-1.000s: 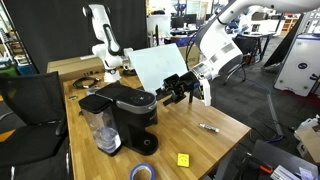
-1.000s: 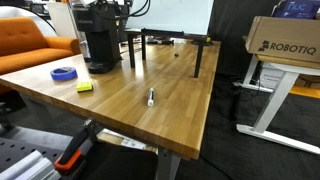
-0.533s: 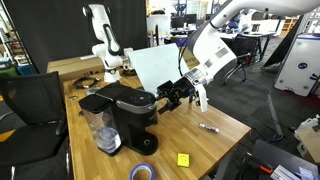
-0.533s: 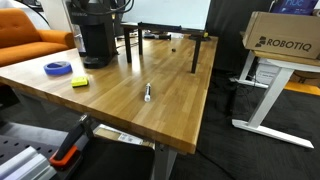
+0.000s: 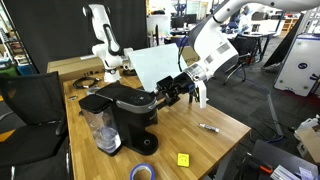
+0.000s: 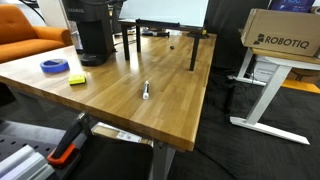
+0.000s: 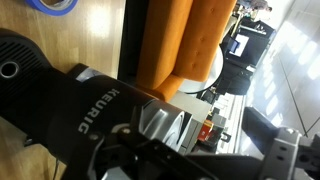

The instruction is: Open the lid of the coffee machine chamber

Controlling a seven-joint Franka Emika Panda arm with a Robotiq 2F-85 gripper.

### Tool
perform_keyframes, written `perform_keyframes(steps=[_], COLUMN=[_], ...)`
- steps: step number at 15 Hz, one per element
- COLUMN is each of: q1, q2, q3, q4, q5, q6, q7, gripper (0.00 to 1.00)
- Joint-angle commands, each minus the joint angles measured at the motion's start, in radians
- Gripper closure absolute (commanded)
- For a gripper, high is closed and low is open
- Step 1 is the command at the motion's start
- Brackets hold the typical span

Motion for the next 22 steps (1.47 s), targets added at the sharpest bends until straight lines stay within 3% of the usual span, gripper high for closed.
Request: perform_keyframes(steps=[1,22], q1=[-0.008,-0.006], q2=[-0.033,-0.101], q3=[0.001,0.014], q4=[-0.007,0.036], q5=[-0.001,-0.020], q6=[-0.006,-0.006], q7=[-0.033,-0.076], gripper=[0.00,0.00])
